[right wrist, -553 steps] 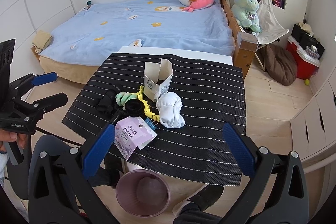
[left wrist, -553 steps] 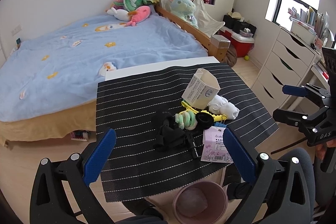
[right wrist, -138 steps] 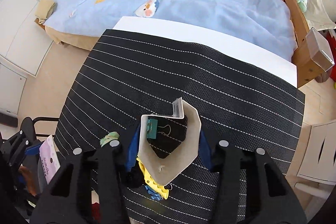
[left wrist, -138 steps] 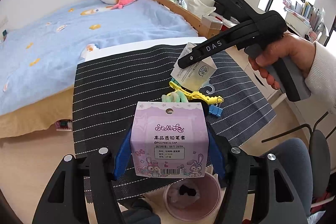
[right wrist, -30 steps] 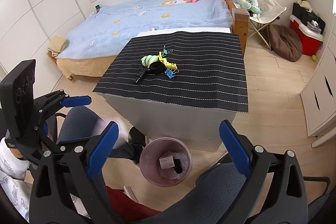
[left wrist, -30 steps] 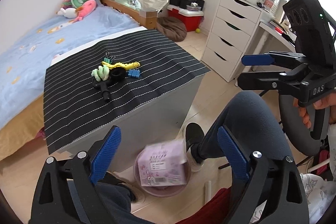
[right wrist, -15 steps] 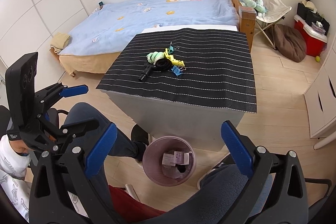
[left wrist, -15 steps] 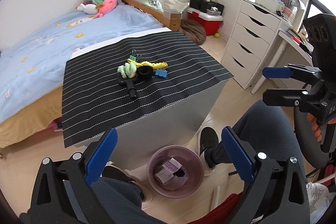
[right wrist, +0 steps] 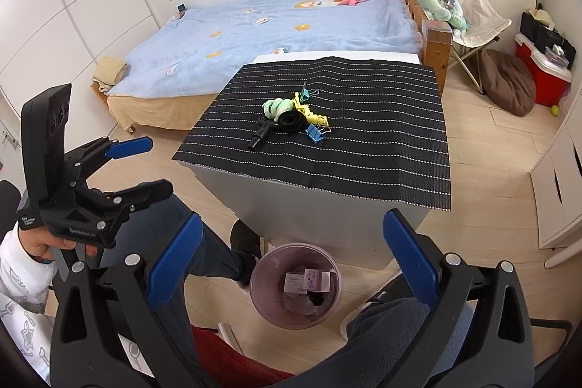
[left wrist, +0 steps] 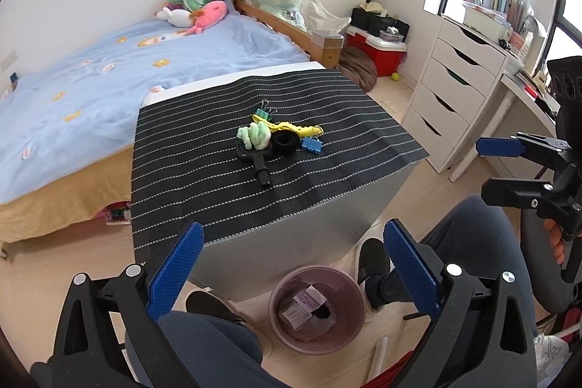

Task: Collect trash
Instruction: 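Reach the left tool to the black handle under the green coil and close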

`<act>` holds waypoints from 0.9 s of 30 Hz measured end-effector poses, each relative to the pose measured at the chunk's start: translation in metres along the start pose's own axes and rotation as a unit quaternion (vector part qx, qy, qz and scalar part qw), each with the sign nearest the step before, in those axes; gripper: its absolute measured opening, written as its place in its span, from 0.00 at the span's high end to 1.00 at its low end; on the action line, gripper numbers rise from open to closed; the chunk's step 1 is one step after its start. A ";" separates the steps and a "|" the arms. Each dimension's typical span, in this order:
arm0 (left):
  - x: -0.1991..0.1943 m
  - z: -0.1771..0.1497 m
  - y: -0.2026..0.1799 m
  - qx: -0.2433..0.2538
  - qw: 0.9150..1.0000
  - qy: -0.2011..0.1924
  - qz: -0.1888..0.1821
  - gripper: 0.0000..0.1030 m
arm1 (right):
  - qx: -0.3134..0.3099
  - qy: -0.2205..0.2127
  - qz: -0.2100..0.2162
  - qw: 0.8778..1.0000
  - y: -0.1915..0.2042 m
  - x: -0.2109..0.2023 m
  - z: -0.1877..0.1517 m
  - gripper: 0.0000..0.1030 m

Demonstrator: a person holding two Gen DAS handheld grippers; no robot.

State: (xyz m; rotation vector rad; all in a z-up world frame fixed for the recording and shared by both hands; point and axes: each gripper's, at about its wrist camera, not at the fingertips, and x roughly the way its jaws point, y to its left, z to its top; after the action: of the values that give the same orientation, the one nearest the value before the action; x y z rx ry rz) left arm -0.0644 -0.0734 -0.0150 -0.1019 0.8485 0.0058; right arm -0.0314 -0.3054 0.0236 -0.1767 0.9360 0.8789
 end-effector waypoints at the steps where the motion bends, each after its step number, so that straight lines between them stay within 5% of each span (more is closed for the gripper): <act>1: 0.001 0.002 0.001 0.000 1.000 0.000 0.002 0.07 | -0.001 0.000 -0.001 1.000 0.000 0.001 0.001 0.05; 13: 0.028 0.036 0.020 -0.013 1.000 0.011 0.018 0.07 | -0.019 0.001 -0.014 1.000 -0.006 0.021 0.039 0.05; 27: 0.102 0.061 0.033 -0.037 0.995 0.078 0.041 0.07 | -0.006 0.011 -0.027 1.000 -0.025 0.038 0.046 0.05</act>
State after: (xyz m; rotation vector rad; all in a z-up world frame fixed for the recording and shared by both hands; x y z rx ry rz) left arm 0.0473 -0.0382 -0.0543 -0.1375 1.0088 0.1076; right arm 0.0266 -0.2778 0.0171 -0.2216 0.9429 0.8336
